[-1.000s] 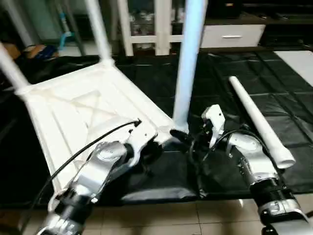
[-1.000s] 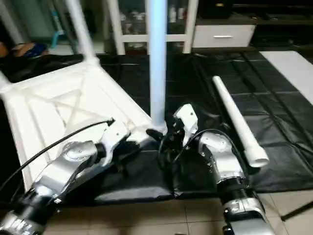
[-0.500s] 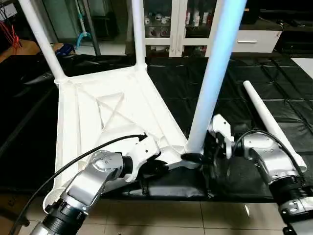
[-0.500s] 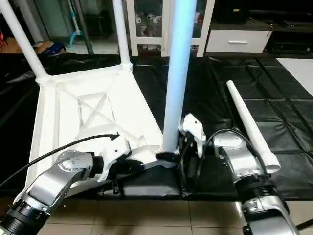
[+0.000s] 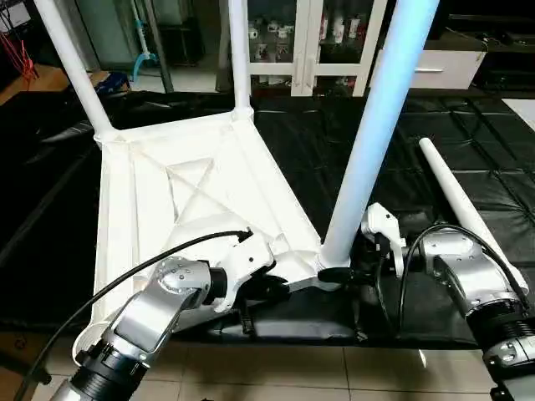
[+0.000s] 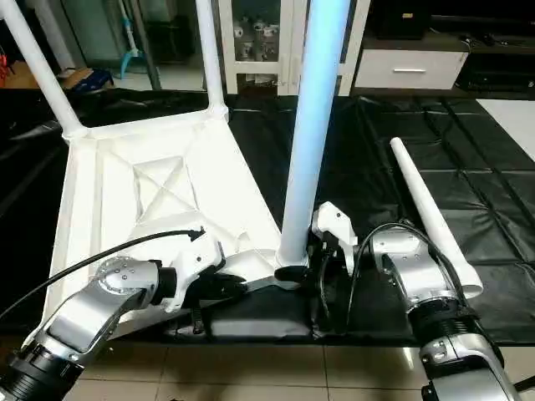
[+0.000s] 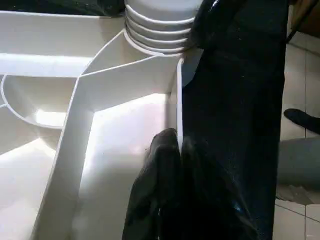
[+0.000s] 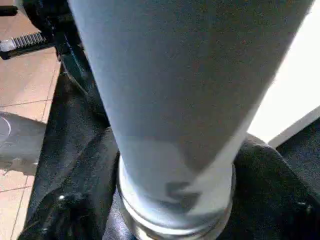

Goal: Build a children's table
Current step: Rotate leg to tighten

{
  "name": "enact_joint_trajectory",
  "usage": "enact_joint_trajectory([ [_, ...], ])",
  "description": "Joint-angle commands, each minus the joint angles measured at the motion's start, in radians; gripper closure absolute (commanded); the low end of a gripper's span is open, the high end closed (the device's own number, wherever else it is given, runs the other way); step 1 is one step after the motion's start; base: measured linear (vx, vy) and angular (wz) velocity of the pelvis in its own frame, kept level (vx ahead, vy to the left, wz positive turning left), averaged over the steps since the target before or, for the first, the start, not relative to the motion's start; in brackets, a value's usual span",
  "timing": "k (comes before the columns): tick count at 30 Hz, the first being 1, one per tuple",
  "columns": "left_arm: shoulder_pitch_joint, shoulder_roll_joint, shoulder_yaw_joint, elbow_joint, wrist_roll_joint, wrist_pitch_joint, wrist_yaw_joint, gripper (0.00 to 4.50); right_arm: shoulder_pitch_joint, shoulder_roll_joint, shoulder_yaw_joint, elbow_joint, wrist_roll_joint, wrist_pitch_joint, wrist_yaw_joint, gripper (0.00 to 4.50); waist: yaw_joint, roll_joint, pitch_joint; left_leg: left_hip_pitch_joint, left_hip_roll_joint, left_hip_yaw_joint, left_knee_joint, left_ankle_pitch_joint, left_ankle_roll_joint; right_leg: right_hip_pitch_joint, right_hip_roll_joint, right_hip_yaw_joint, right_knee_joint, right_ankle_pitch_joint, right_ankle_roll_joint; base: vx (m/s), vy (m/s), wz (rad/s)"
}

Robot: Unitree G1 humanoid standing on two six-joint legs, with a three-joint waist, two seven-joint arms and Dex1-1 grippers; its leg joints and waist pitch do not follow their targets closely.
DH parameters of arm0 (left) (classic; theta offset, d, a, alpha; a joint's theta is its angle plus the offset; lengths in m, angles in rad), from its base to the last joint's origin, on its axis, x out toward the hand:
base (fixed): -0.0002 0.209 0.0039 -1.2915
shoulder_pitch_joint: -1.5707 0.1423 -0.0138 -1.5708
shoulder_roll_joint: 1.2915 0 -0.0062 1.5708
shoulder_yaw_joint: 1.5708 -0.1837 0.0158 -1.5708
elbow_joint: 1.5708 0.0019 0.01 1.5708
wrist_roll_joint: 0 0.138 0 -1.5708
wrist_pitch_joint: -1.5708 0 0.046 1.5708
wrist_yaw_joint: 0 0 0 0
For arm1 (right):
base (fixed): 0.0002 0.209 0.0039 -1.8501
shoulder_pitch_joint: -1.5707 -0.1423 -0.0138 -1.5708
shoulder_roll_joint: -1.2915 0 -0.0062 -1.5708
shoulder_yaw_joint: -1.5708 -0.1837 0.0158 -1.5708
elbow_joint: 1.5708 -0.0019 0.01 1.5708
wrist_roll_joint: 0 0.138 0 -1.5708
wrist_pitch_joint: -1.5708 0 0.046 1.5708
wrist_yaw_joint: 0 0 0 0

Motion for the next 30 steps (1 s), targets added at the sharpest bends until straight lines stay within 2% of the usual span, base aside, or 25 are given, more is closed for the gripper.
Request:
enact_joint_trajectory([
  [1,0.018,0.007,-0.047,0.002,-0.012,0.019,-0.038,4.50,-0.015,0.000,-0.011,-0.002,0.010,0.010,0.007,1.58,-0.003,-0.013,-0.056,0.020,0.041,-0.018,-0.073,-0.237,0.072,0.039,-0.042,0.032,-0.069,-0.242,-0.230,0.000,0.000,0.00],
  [4,0.019,0.009,-0.051,-0.001,-0.012,0.023,-0.042,4.50,-0.013,0.000,-0.009,0.001,0.011,0.004,0.004,1.77,-0.004,-0.011,-0.057,0.019,0.041,-0.019,-0.073,-0.230,0.071,0.040,-0.041,0.031,-0.067,-0.229,-0.232,0.000,0.000,0.00],
  [11,0.021,0.009,-0.058,-0.004,-0.011,0.025,-0.044,4.50,0.000,0.004,-0.008,-0.006,0.009,-0.002,0.005,1.83,-0.003,-0.012,-0.058,0.019,0.040,-0.018,-0.071,-0.217,0.079,0.042,-0.041,0.031,-0.065,-0.211,-0.239,0.000,0.000,0.00],
  [16,0.001,-0.030,-0.048,0.037,0.009,0.016,0.012,4.50,-0.011,0.062,-0.036,0.044,-0.028,-0.041,-0.175,1.84,-0.010,-0.012,-0.054,0.018,0.039,-0.019,-0.075,-0.247,0.062,0.039,-0.041,0.031,-0.071,-0.253,-0.229,0.000,0.000,0.00],
  [19,-0.024,-0.061,-0.043,0.076,0.033,0.031,0.068,4.50,-0.019,0.100,-0.041,0.079,-0.063,-0.039,-0.301,1.84,-0.021,-0.012,-0.050,0.021,0.036,-0.024,-0.080,-0.317,0.028,0.038,-0.043,0.028,-0.080,-0.360,-0.195,0.000,0.000,0.00],
  [21,-0.056,-0.105,-0.029,0.130,0.062,0.055,0.151,4.50,-0.019,0.149,-0.051,0.097,-0.084,-0.016,-0.432,1.84,-0.032,-0.014,-0.042,0.025,0.034,-0.025,-0.082,-0.370,0.012,0.029,-0.041,0.027,-0.090,-0.436,-0.172,0.000,0.000,0.00],
  [22,-0.073,-0.132,-0.013,0.158,0.069,0.066,0.196,4.50,-0.022,0.177,-0.061,0.102,-0.088,0.001,-0.497,1.85,-0.039,-0.014,-0.039,0.032,0.031,-0.028,-0.081,-0.418,-0.001,0.024,-0.042,0.025,-0.099,-0.516,-0.147,-0.050,0.002,-0.04],
  [23,-0.088,-0.156,0.004,0.180,0.070,0.077,0.233,4.50,-0.025,0.204,-0.071,0.107,-0.091,0.018,-0.562,1.85,-0.046,-0.012,-0.036,0.033,0.028,-0.033,-0.082,-0.447,-0.014,0.023,-0.044,0.020,-0.106,-0.585,-0.119,-0.050,0.002,-0.04],
  [24,-0.101,-0.176,0.018,0.197,0.070,0.085,0.264,4.50,-0.029,0.226,-0.080,0.111,-0.092,0.032,-0.610,1.85,-0.048,-0.016,-0.038,0.032,0.027,-0.037,-0.083,-0.451,-0.019,0.026,-0.045,0.016,-0.110,-0.606,-0.102,-0.052,0.011,-0.11],
  [26,-0.141,-0.236,0.063,0.247,0.072,0.104,0.360,4.50,-0.040,0.293,-0.104,0.124,-0.097,0.059,-0.753,1.85,-0.064,-0.011,-0.039,0.027,0.026,-0.048,-0.087,-0.481,-0.027,0.030,-0.046,0.004,-0.116,-0.625,-0.076,0.000,0.000,0.00],
  [28,-0.176,-0.282,0.100,0.297,0.080,0.106,0.452,4.50,-0.052,0.356,-0.128,0.137,-0.092,0.079,-0.866,1.85,-0.077,-0.005,-0.041,0.025,0.025,-0.054,-0.091,-0.503,-0.031,0.032,-0.044,-0.003,-0.120,-0.607,-0.071,0.000,0.000,0.00],
  [29,-0.195,-0.298,0.110,0.322,0.087,0.098,0.485,4.50,-0.058,0.391,-0.139,0.143,-0.091,0.080,-0.929,1.85,-0.081,-0.006,-0.039,0.024,0.023,-0.057,-0.092,-0.515,-0.031,0.028,-0.044,-0.005,-0.125,-0.604,-0.067,0.000,0.000,0.00],
  [30,-0.205,-0.308,0.117,0.336,0.090,0.091,0.503,4.50,-0.062,0.414,-0.144,0.146,-0.088,0.075,-0.959,1.85,-0.081,-0.005,-0.041,0.029,0.022,-0.060,-0.091,-0.527,-0.032,0.027,-0.045,-0.007,-0.126,-0.602,-0.067,0.000,0.000,0.00],
])
